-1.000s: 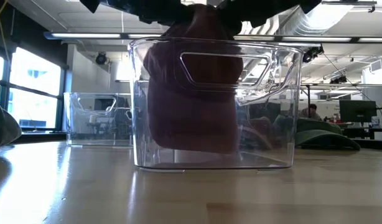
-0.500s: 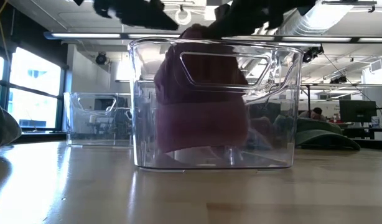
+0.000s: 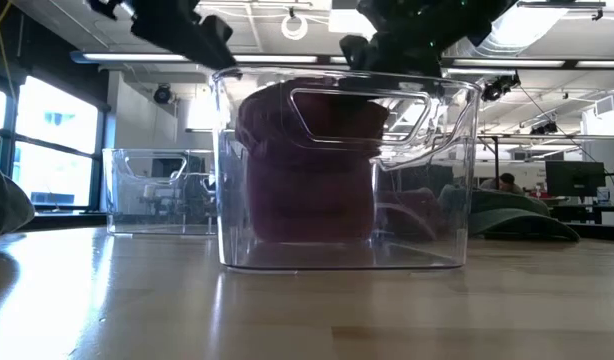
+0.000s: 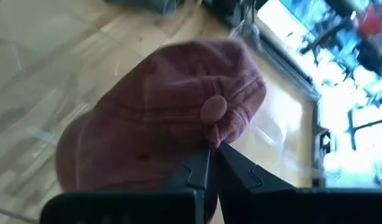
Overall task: Pick & Place hat
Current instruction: Put the bottom red cap into the bottom transparent bin, then put the bottom black cap into the top transparent bin
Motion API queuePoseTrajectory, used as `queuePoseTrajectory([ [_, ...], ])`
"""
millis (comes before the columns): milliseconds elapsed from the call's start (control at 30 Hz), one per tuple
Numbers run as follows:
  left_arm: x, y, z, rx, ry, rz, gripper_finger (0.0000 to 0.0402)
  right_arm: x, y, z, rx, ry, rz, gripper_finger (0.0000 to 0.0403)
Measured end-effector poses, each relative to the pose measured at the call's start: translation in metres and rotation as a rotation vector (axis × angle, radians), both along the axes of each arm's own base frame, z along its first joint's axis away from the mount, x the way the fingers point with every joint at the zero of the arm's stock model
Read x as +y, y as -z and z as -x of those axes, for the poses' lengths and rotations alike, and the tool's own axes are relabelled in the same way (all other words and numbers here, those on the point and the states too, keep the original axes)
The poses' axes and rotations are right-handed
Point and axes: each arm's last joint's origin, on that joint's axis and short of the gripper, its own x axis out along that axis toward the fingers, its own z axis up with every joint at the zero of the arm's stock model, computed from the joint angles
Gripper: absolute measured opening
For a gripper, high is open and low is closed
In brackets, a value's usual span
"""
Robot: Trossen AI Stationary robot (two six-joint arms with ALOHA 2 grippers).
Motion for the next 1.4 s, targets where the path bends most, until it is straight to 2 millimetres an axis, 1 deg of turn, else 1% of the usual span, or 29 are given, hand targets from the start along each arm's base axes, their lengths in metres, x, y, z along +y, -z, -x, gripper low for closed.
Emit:
queuePoseTrajectory([
  [67, -0.006, 0.003, 0.001, -0.001, -0.031, -0.015, 0.0198, 0.004, 0.002, -0.001, 0.009, 0.043, 0.017, 0.0022],
  [133, -0.011, 0.006, 0.003, -0.001, -0.058, -0.014, 0.0198, 0.007, 0.000, -0.001, 0.005, 0.101, 0.063, 0.0041],
  [233, -0.018, 0.010, 0.006, 0.004, -0.106, -0.005, 0.0198, 0.010, -0.014, 0.002, -0.076, 0.220, 0.108, 0.0087],
  [333, -0.028, 0.010, 0.010, -0.013, -0.173, -0.005, 0.0198, 0.014, -0.033, 0.008, -0.146, 0.314, 0.090, 0.0141],
  [400, -0.037, 0.012, 0.015, -0.008, -0.199, -0.014, 0.0198, 0.019, -0.041, 0.014, -0.182, 0.360, 0.045, 0.0174],
  [467, -0.047, 0.013, 0.020, -0.010, -0.224, -0.016, 0.0198, 0.026, -0.045, 0.017, -0.204, 0.391, -0.040, 0.0201],
  [567, -0.066, 0.016, 0.026, -0.037, -0.244, -0.008, 0.0198, 0.044, -0.042, 0.019, -0.174, 0.357, -0.195, 0.0225],
  [667, -0.089, 0.019, 0.035, -0.062, -0.218, -0.009, 0.0198, 0.071, -0.032, 0.018, -0.108, 0.265, -0.331, 0.0228],
  [733, -0.105, 0.015, 0.045, -0.111, -0.185, 0.005, 0.0198, 0.092, -0.021, 0.017, -0.080, 0.231, -0.396, 0.0226],
  [833, -0.125, 0.006, 0.056, -0.161, -0.128, 0.048, 0.0198, 0.126, -0.010, 0.014, -0.113, 0.182, -0.464, 0.0222],
  [867, -0.132, 0.002, 0.060, -0.169, -0.103, 0.087, 0.0198, 0.138, -0.005, 0.013, -0.128, 0.168, -0.473, 0.0221],
  [933, -0.142, -0.003, 0.067, -0.121, -0.025, 0.195, 0.0198, 0.161, 0.004, 0.011, -0.167, 0.137, -0.480, 0.0221],
  [1033, -0.154, -0.001, 0.076, 0.069, 0.092, 0.443, 0.0198, 0.189, 0.016, 0.009, -0.215, 0.081, -0.448, 0.0222],
  [1133, -0.164, 0.001, 0.086, 0.259, 0.140, 0.648, 0.0198, 0.206, 0.023, 0.010, -0.256, 0.024, -0.384, 0.0221],
  [1167, -0.167, 0.004, 0.089, 0.317, 0.120, 0.695, 0.0198, 0.210, 0.025, 0.011, -0.251, 0.015, -0.373, 0.0220],
  [1233, -0.169, 0.015, 0.092, 0.437, -0.001, 0.753, 0.0198, 0.215, 0.027, 0.014, -0.250, 0.012, -0.367, 0.0218],
  [1300, -0.173, 0.026, 0.098, 0.517, -0.119, 0.754, 0.0196, 0.219, 0.020, 0.016, -0.279, 0.023, -0.389, 0.0216],
  [1333, -0.177, 0.031, 0.101, 0.529, -0.153, 0.738, 0.0192, 0.221, 0.017, 0.017, -0.289, 0.024, -0.393, 0.0216],
  [1400, -0.189, 0.044, 0.109, 0.560, -0.168, 0.686, 0.0178, 0.225, 0.012, 0.018, -0.302, 0.019, -0.397, 0.0216],
])
